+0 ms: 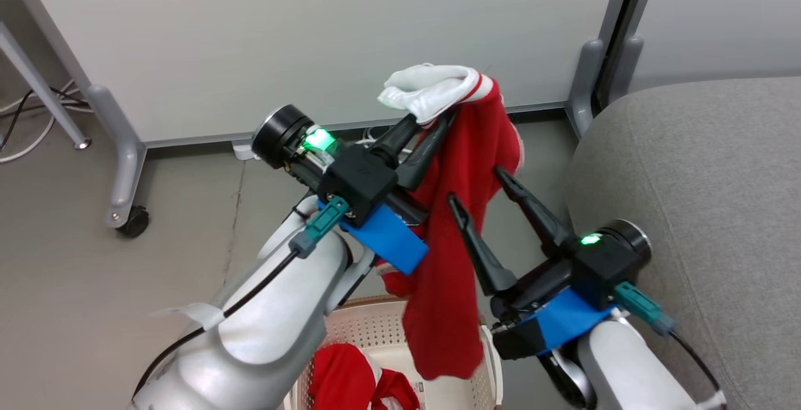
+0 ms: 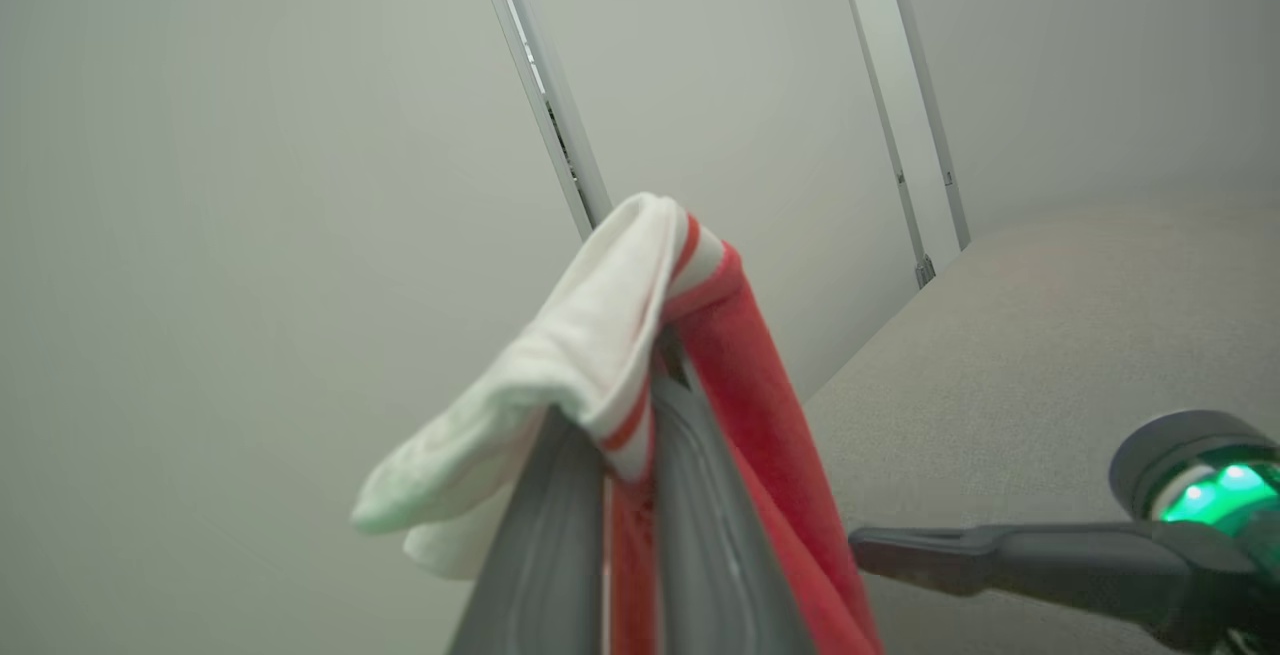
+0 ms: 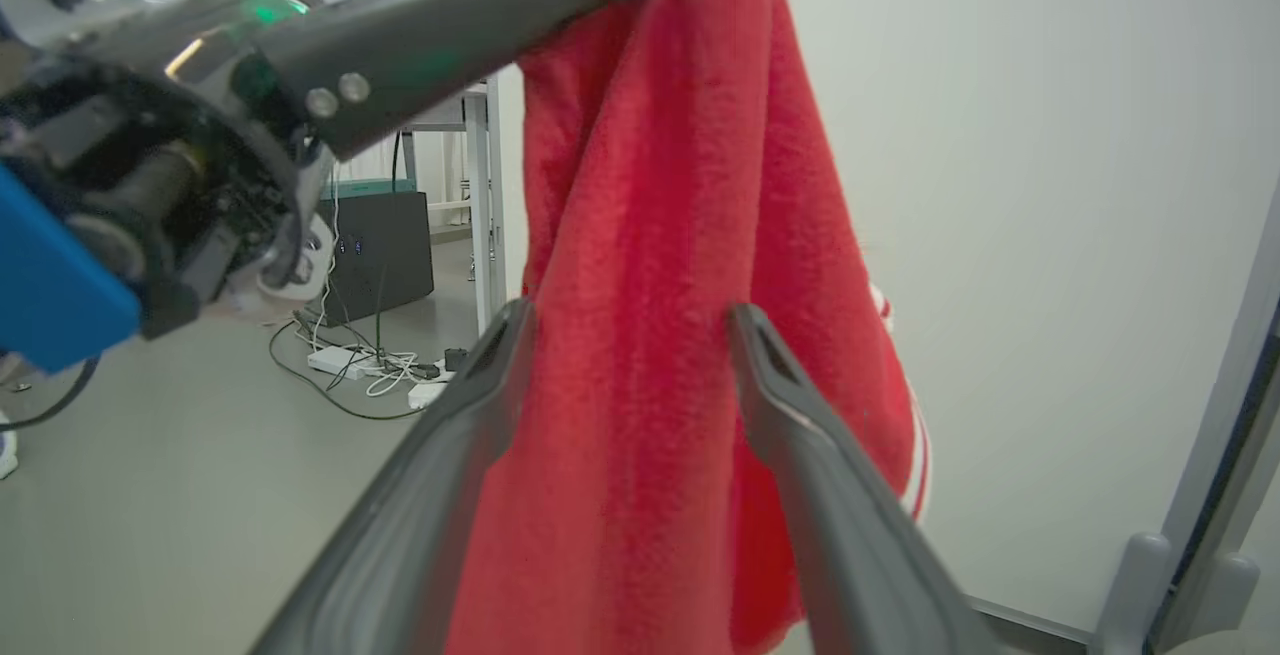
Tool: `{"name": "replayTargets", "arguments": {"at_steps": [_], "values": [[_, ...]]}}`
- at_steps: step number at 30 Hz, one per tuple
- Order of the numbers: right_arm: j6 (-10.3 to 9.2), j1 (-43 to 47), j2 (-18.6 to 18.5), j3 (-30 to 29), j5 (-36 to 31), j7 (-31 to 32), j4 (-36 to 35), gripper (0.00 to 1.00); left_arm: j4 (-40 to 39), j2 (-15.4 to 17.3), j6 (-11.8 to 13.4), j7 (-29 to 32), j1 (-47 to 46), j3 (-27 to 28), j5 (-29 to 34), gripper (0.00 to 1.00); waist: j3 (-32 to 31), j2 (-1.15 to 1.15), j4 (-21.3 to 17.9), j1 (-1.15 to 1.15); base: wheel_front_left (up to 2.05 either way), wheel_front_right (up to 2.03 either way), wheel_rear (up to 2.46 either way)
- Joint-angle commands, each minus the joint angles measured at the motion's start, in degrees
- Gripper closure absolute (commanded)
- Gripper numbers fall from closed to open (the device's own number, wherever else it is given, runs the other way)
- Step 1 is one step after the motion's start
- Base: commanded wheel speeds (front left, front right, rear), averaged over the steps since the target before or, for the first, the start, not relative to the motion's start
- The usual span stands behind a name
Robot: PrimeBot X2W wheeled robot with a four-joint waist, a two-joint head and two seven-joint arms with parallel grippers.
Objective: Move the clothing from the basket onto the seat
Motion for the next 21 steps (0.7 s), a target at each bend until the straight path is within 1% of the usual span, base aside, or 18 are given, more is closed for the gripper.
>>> {"name": "replayTargets", "arguments": {"at_steps": [1,4,11,12,13,21], "values": [[0.03,-1.6,0.6,1.1,0.1,-0.2,1.8,0.0,0.1,-0.5,-0.1,-0.3,-1.1,-0.3,0.5,1.0,0.5,0.0,0.6,-0.01,0.0,0.0,0.0],[0.03,-3.1,0.9,1.6,-0.3,-0.2,5.3,0.0,0.2,-1.3,-0.4,-0.3,-1.9,-0.9,0.9,1.0,0.8,0.0,1.3,-0.01,0.0,0.0,0.0],[0.03,-5.8,1.1,2.6,2.7,-0.2,11.4,0.0,-0.4,-3.0,-0.6,-0.3,-2.2,-2.2,1.0,1.0,0.6,0.0,2.6,-0.01,0.0,0.0,0.0],[0.03,-6.0,1.1,2.9,3.0,-0.2,12.0,0.7,-0.4,-3.2,-0.7,-0.3,-2.0,-2.3,0.9,1.0,0.5,0.0,2.7,-0.01,0.0,0.0,0.0],[0.03,-6.3,1.1,3.1,3.4,-0.2,12.2,1.0,-0.3,-3.2,-0.8,-0.3,-1.8,-2.4,0.9,1.0,0.4,0.0,2.7,-0.01,0.0,0.0,0.0],[0.03,-6.8,1.1,3.6,4.9,-0.2,13.1,1.0,0.3,-3.1,-1.0,-0.3,-1.1,-1.9,1.1,1.0,0.0,0.0,2.6,-0.01,0.0,0.0,0.0]]}}
